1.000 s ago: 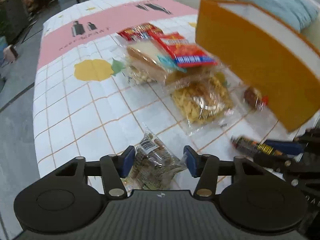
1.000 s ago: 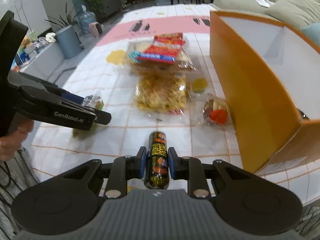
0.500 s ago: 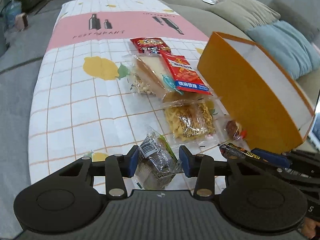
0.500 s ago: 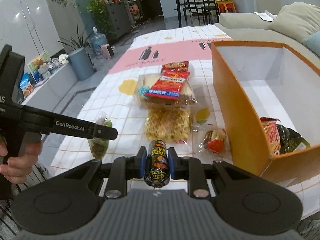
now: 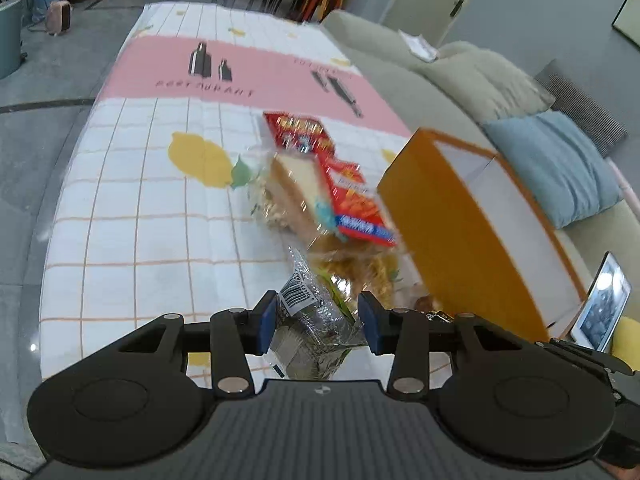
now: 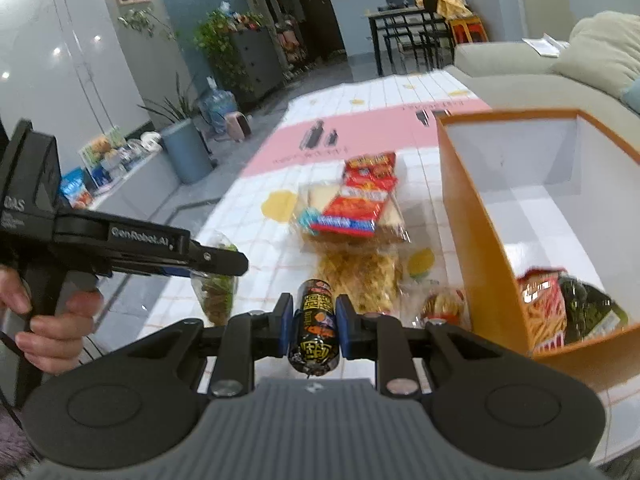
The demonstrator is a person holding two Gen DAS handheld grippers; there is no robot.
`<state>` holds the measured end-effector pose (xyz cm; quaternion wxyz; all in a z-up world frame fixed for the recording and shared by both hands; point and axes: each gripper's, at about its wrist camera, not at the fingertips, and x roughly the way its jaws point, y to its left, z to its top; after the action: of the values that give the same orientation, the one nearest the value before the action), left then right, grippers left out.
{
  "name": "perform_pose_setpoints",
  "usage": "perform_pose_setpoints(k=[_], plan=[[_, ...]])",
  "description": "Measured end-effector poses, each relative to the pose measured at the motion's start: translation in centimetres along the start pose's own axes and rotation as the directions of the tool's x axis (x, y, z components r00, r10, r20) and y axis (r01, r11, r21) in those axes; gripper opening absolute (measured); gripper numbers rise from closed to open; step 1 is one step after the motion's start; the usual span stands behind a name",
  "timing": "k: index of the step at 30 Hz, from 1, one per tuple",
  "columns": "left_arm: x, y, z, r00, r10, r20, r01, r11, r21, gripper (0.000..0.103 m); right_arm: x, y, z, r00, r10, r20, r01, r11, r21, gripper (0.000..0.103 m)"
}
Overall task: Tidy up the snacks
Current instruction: 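Lower the snack pack into the box with left tool while right tool drops the sausage stick in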
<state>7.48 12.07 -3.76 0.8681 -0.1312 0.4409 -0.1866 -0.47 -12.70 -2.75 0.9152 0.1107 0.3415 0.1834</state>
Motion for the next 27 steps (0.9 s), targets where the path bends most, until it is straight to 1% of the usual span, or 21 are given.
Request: perform_pose_setpoints(k=[5,9,11,13,15,18,20,21,24,27], plan=[[-1.4,-0.8,0.6,0.996,-0.051,0.069,0.054,0.998,-0.034,0.049,-2.0,-1.5,1.6,0.997,0.040,0.072,-0.045,0.997,0.069,0.021],[-2.3,-2.3,1.0,0.988,-0.106,0.111,0.110,0.993,-0.032,0.049,-3.4,-4.3,2.9,0.989,0.060,0.139,-0.084,0.982,0.172,0.021],[-2.1,-3.0,1.4,0.981,-0.170,0.094,0.173,0.985,-0.028,0.049,-4.1,-6.1,3.4,0.985,0.040,0.170,-0.078,0.971,0.225,0.021],[-1.9,-4.0,1.6,0.968,-0.234,0.092,0.237,0.971,-0.025,0.049,-4.7,-7.8,3.9,0.982,0.008,0.188,-0.059,0.962,0.266,0.021],[-1.8,-5.1,1.8,0.959,-0.267,0.098,0.269,0.963,-0.006,0.049,-5.1,-9.7,4.1,0.979,-0.026,0.201,-0.037,0.951,0.307,0.021],[-1.3,-6.5,2.1,0.954,-0.288,0.084,0.288,0.958,0.008,0.049,-5.6,-12.1,4.4,0.975,-0.067,0.213,-0.015,0.931,0.366,0.021],[-0.6,-7.5,2.2,0.953,-0.294,0.074,0.293,0.956,0.022,0.049,-6.0,-13.6,4.6,0.971,-0.104,0.217,0.012,0.921,0.389,0.021],[-0.3,-8.1,2.3,0.952,-0.297,0.070,0.296,0.955,0.027,0.049,-6.2,-14.3,4.7,0.966,-0.138,0.220,0.041,0.917,0.397,0.021],[0.4,-9.4,2.4,0.944,-0.326,0.048,0.325,0.945,0.029,0.049,-6.4,-16.3,5.1,0.947,-0.254,0.200,0.160,0.906,0.392,0.021],[0.8,-11.0,2.4,0.936,-0.350,0.037,0.349,0.936,0.047,0.049,-6.1,-18.2,5.2,0.932,-0.327,0.157,0.246,0.888,0.389,0.021]])
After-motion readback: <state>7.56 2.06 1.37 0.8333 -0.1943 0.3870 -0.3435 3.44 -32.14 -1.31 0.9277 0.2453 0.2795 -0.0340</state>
